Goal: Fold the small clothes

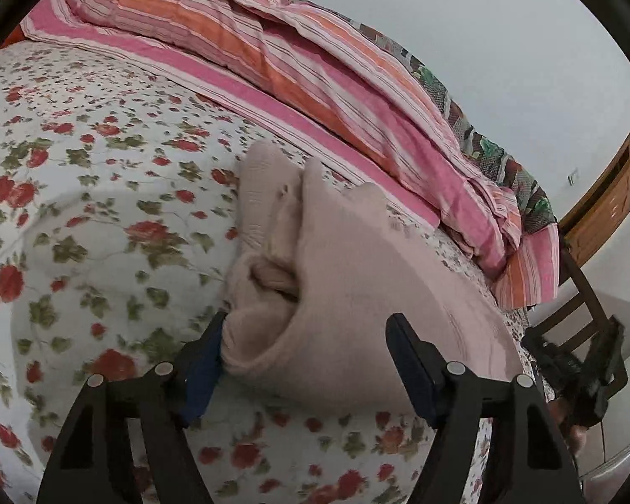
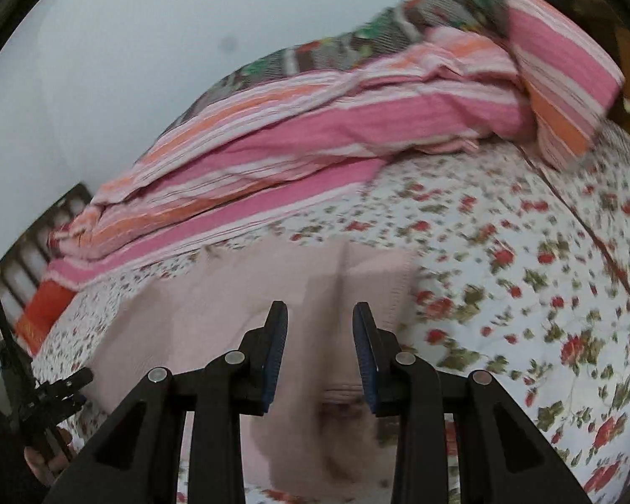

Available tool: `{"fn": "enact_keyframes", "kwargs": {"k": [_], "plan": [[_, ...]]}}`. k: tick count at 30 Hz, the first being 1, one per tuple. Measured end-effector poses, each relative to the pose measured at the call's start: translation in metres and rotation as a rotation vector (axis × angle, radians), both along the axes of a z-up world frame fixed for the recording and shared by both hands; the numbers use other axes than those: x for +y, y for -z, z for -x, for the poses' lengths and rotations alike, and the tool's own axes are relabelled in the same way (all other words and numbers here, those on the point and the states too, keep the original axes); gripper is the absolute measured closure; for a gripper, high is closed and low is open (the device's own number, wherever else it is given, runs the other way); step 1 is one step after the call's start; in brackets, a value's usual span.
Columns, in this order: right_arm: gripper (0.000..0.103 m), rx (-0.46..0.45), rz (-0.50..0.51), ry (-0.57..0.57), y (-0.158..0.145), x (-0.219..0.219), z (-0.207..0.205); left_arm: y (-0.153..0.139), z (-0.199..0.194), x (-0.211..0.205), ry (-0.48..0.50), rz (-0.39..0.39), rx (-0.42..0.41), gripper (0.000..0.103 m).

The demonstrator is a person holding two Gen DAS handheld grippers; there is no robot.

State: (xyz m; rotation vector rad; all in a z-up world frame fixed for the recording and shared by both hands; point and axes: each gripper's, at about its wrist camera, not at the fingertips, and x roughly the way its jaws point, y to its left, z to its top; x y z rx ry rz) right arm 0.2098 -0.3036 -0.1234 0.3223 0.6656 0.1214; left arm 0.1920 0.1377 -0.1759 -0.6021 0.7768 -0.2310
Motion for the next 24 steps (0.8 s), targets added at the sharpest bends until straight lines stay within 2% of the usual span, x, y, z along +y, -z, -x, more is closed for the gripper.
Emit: {"fn": "enact_keyframes", "kwargs": {"k": [4,9,12,14,16,18,21,24], "plan": [[0.071,0.021,0.003,0.011,0.009,-0.008,0.0,0.002,-0.009,-0.004,-0.023,0.011,-0.012,0.035],[0.071,-0.002,-0.014,0.016,0.007,-0.014,0.007,0.008,-0.034,-0.002,-0.055,0.099,0.006,0.035],[0.071,-0.011,-0.017,0.037,0.006,-0.02,0.009,0.012,-0.041,-0.006,-0.09,0.088,0.012,0.035],[0.071,-0.006,-0.021,0.055,0.007,-0.025,0.009,0.009,-0.042,-0.012,-0.112,0.049,-0.002,0.042],[0.071,0.002,-0.036,0.068,0.009,-0.031,0.008,0.005,-0.043,-0.012,-0.127,0.044,-0.005,0.067],[0.071,0.005,-0.049,0.074,0.009,-0.035,0.01,0.001,-0.044,-0.01,-0.143,0.047,-0.005,0.08],[0.071,-0.007,-0.049,0.088,0.005,-0.041,0.014,-0.011,-0.048,-0.013,-0.145,0.015,-0.003,0.082],[0.071,-0.024,-0.047,0.106,0.003,-0.048,0.019,-0.034,-0.05,-0.027,-0.155,-0.063,-0.013,0.083]]}}
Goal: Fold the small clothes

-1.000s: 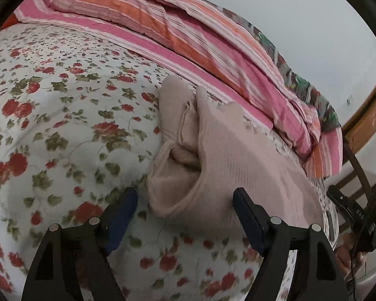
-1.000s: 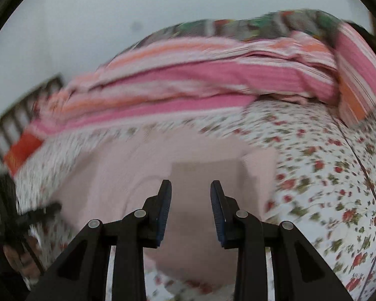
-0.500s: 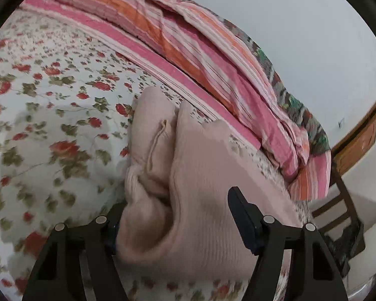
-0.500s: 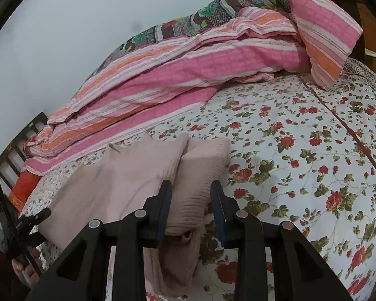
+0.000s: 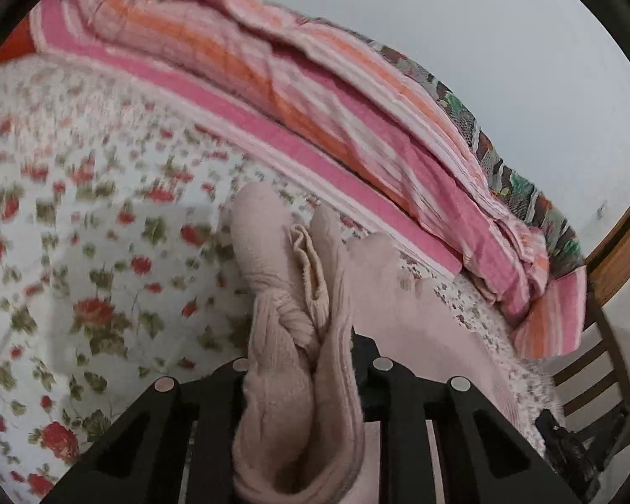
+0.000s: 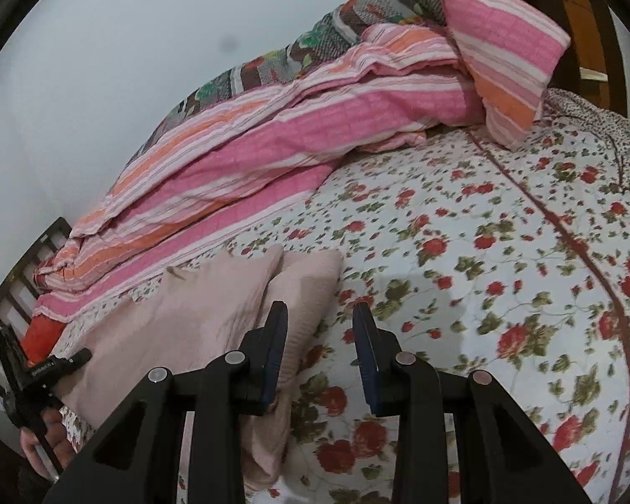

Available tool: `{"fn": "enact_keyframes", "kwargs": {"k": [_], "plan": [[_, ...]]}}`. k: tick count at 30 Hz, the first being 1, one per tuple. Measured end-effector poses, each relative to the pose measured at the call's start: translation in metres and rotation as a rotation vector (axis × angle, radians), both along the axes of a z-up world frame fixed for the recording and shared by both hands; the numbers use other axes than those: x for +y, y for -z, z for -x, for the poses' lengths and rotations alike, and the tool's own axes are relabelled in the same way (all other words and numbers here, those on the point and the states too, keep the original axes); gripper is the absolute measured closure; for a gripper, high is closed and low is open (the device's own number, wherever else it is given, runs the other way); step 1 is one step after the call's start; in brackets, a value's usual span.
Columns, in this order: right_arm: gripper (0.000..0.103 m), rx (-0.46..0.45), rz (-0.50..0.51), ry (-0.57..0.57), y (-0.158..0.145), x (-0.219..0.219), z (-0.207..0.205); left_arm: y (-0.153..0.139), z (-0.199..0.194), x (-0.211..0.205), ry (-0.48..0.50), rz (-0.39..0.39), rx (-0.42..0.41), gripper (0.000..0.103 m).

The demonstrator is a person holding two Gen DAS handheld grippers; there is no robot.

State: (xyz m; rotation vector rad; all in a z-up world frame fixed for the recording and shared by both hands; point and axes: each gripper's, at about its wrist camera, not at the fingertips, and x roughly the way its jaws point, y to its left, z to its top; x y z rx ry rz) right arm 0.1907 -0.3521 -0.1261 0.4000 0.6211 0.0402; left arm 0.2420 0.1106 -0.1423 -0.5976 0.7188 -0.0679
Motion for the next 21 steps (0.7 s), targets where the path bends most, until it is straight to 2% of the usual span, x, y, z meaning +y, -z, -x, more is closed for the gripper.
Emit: {"fn": "enact_keyframes", "kwargs": {"k": [7,10,12,16,21], "plan": [[0.071,-0.019,-0.033,0.059,-0.001,-0.035,0.013,-0.065,-0.005,-0.076,0.023,-0.204,-0.051,0.084],[0.071,-0.025,-0.074,0.096,0.0,-0.057,0.02,-0.089,-0.006,-0.128,0.068,-0.271,-0.088,0.084],[0.071,-0.027,-0.097,0.116,0.001,-0.069,0.023,-0.094,-0.005,-0.161,0.107,-0.305,-0.096,0.084],[0.071,-0.035,-0.106,0.13,0.001,-0.083,0.032,-0.077,-0.001,-0.238,0.228,-0.382,-0.09,0.084],[0.071,-0.038,-0.108,0.131,0.002,-0.094,0.039,-0.026,0.014,-0.307,0.418,-0.478,-0.005,0.081]]}}
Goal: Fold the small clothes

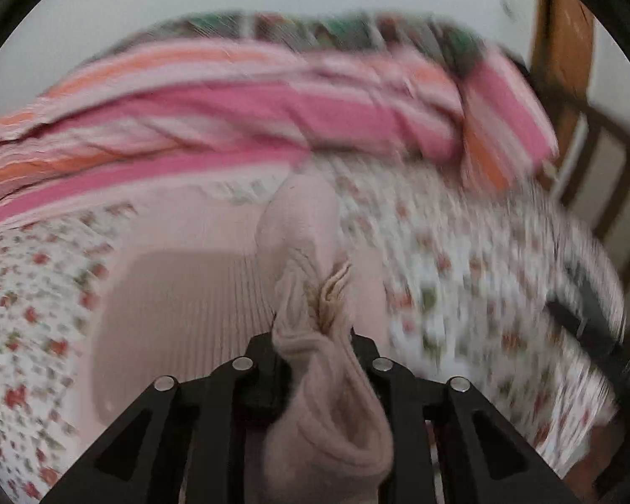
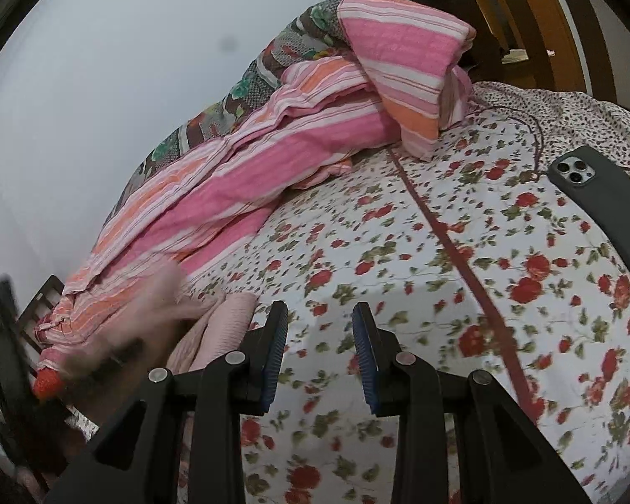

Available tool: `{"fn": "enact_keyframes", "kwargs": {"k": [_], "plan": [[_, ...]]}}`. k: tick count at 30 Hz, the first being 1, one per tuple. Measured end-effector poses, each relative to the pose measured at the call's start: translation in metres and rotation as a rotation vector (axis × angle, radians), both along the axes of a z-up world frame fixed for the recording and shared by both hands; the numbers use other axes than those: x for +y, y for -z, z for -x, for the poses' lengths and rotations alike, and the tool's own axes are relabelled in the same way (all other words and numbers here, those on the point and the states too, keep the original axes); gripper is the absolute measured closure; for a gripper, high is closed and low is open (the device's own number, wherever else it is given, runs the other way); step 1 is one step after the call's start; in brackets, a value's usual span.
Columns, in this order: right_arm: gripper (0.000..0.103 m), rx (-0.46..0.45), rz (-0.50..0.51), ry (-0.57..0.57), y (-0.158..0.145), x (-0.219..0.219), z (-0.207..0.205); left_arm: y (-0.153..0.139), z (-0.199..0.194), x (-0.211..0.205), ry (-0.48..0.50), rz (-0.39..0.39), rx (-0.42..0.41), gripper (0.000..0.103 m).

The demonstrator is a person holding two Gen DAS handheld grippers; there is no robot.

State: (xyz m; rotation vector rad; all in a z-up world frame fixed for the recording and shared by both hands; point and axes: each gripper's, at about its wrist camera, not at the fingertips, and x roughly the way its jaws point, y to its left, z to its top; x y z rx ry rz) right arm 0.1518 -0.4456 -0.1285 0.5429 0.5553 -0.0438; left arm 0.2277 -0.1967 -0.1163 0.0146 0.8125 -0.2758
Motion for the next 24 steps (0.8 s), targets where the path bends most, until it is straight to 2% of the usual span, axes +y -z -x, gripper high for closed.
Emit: {"fn": "enact_keyframes", "kwargs": {"k": [1,2,4,5,7,9,12,14,16,18,20,24], "plan": [[0.071,0.003,-0.009,-0.003,0.001,-0.001,0.0,0.003,0.007,-0.004,0.021,-0.038,-0.034,0.076],[0.071,0.004,-0.016,-0.008,0.001,-0.002,0.0,0.0,0.012,-0.003,0.037,-0.041,-0.062,0.07],[0.07,0.006,-0.025,-0.023,0.001,0.002,-0.002,-0.009,0.018,0.012,0.083,0.039,-0.063,0.04],[0.07,0.004,-0.025,-0.038,0.0,0.006,-0.003,-0.015,0.019,0.021,0.079,0.084,-0.059,0.035],[0.07,-0.003,-0.024,-0.07,-0.003,0.016,-0.007,-0.025,0.021,0.049,0.04,0.143,-0.073,0.033],[0.067,-0.017,-0.034,-0.125,-0.007,0.032,-0.011,-0.03,0.02,0.07,0.012,0.169,-0.084,0.03],[0.058,-0.036,-0.05,-0.214,-0.013,0.06,-0.019,-0.029,0.015,0.11,-0.055,0.171,-0.101,0.029],[0.055,-0.056,-0.069,-0.272,-0.018,0.078,-0.024,-0.024,0.011,0.139,-0.113,0.135,-0.104,0.029],[0.047,-0.07,-0.105,-0.322,-0.023,0.093,-0.031,-0.018,0.004,0.163,-0.138,0.122,-0.096,0.029],[0.045,-0.064,-0.121,-0.346,-0.028,0.106,-0.039,-0.011,-0.004,0.189,-0.171,0.123,-0.084,0.029],[0.043,-0.039,-0.094,-0.359,-0.031,0.121,-0.054,-0.006,-0.016,0.21,-0.189,0.124,-0.08,0.029],[0.042,0.081,0.057,-0.342,-0.025,0.147,-0.094,-0.001,-0.045,0.224,-0.206,0.055,-0.091,0.029]]}}
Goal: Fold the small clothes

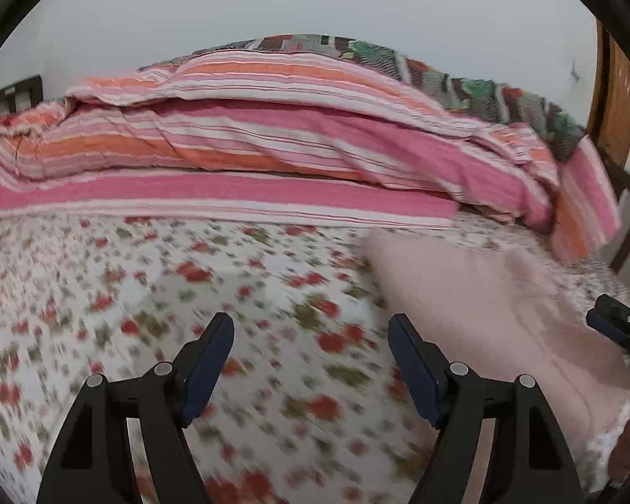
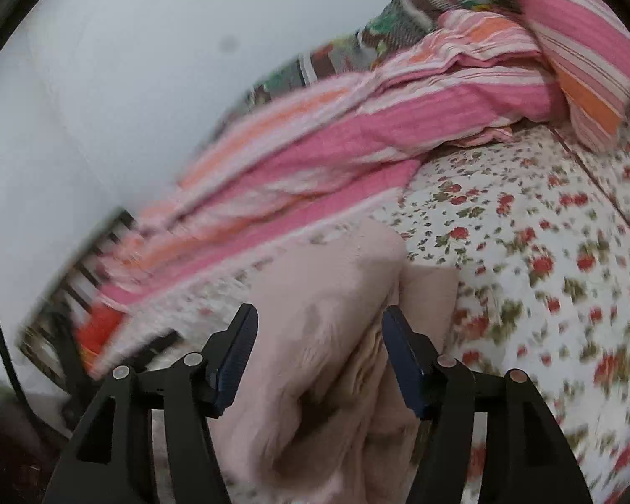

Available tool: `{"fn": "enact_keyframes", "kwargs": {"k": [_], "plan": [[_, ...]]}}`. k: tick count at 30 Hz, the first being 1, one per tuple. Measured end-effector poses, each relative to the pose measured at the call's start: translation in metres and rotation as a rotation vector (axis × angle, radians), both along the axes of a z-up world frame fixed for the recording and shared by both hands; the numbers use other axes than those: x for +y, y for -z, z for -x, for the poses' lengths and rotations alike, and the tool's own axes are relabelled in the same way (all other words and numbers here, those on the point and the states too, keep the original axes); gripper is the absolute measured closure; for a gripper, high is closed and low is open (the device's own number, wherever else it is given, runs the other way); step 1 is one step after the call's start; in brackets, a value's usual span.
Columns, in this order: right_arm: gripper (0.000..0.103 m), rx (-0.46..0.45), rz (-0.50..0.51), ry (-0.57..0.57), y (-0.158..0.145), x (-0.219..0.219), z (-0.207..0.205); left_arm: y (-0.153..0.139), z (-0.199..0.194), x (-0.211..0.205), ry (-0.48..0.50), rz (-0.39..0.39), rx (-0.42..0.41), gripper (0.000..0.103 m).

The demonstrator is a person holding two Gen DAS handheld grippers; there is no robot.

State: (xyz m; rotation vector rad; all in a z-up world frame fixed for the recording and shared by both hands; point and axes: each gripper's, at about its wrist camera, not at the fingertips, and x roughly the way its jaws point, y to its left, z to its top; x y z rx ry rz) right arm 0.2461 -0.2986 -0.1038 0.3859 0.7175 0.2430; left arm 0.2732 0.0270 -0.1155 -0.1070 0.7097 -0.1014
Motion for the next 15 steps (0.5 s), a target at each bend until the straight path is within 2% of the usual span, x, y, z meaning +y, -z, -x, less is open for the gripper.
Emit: {"fn": "enact_keyframes", "kwargs": {"k": [2,4,5,6,7,9,12,13,15], "plan": [[0.044,0.059,0.049,0.027,0.014,0.006,-0.016,0.004,-0.009,0.004,-0.007,-0.008,0.007,0.029],[0.059,0.088,0.053,0.026,0.031,0.008,-0.022,0.01,-0.013,0.004,0.005,0.001,0.008,0.029],[0.062,0.087,0.055,0.028,0.037,0.01,-0.021,0.014,-0.012,0.002,0.018,-0.002,0.003,0.029],[0.073,0.066,0.064,0.025,0.038,0.012,-0.018,0.017,-0.012,0.0,0.028,-0.015,0.001,0.029],[0.078,0.035,0.085,0.016,0.035,0.015,-0.014,0.018,-0.013,-0.003,0.032,-0.03,0.003,0.029],[0.081,-0.063,0.084,-0.024,0.02,0.015,0.002,0.021,-0.013,-0.009,0.046,-0.059,0.002,0.029],[0.084,-0.168,-0.017,-0.032,0.005,-0.003,0.026,0.019,-0.009,-0.014,0.07,-0.042,0.003,0.029],[0.086,-0.152,0.014,0.003,0.008,-0.007,0.026,0.017,-0.008,-0.014,0.083,-0.025,0.002,0.029],[0.089,-0.035,0.092,0.069,0.027,-0.008,0.009,0.013,-0.004,-0.017,0.1,-0.004,-0.007,0.029]]}}
